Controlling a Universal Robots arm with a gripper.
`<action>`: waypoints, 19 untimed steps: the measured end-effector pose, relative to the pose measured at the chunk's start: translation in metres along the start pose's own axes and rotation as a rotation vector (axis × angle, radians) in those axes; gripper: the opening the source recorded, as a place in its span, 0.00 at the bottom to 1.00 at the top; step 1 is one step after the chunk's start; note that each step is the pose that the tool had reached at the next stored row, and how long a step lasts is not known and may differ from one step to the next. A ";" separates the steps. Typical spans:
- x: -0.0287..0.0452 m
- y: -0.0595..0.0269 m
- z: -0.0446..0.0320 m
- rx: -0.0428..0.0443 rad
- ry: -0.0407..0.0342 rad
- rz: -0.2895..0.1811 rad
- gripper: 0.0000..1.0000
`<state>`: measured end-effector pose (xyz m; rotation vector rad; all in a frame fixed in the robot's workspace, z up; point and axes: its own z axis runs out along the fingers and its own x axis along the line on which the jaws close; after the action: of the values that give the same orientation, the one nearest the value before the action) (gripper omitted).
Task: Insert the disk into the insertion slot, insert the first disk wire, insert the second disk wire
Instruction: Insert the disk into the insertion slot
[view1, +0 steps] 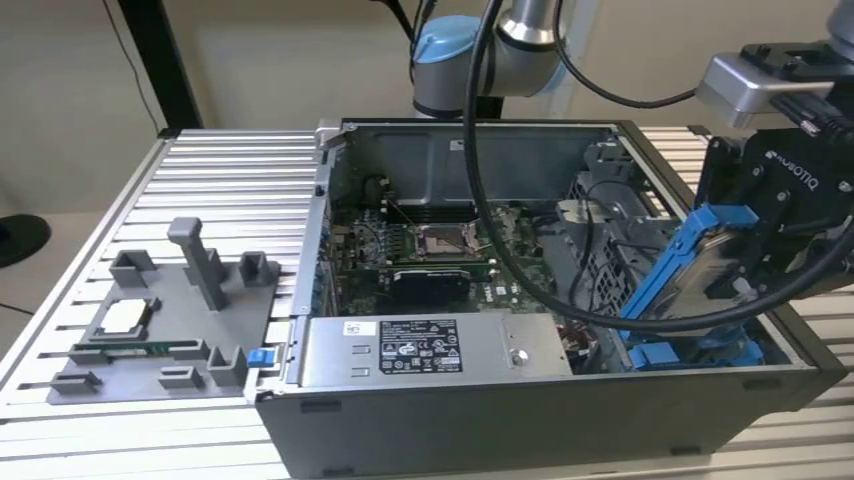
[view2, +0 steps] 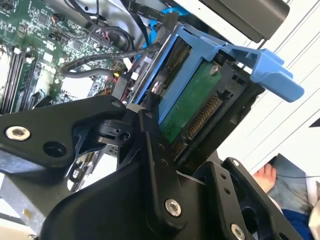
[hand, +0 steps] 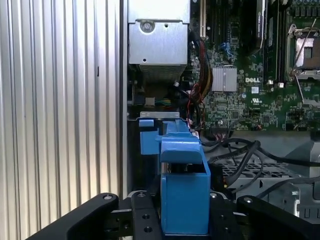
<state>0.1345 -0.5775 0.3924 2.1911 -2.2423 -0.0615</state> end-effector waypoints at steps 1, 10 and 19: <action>0.0001 -0.0001 0.0017 0.0000 0.0003 0.000 0.00; 0.0004 -0.0006 0.0180 0.0000 0.0001 0.000 0.00; 0.0008 -0.0010 0.0342 0.0000 0.0005 0.000 0.00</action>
<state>0.1344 -0.5776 0.3582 2.1907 -2.2422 -0.0611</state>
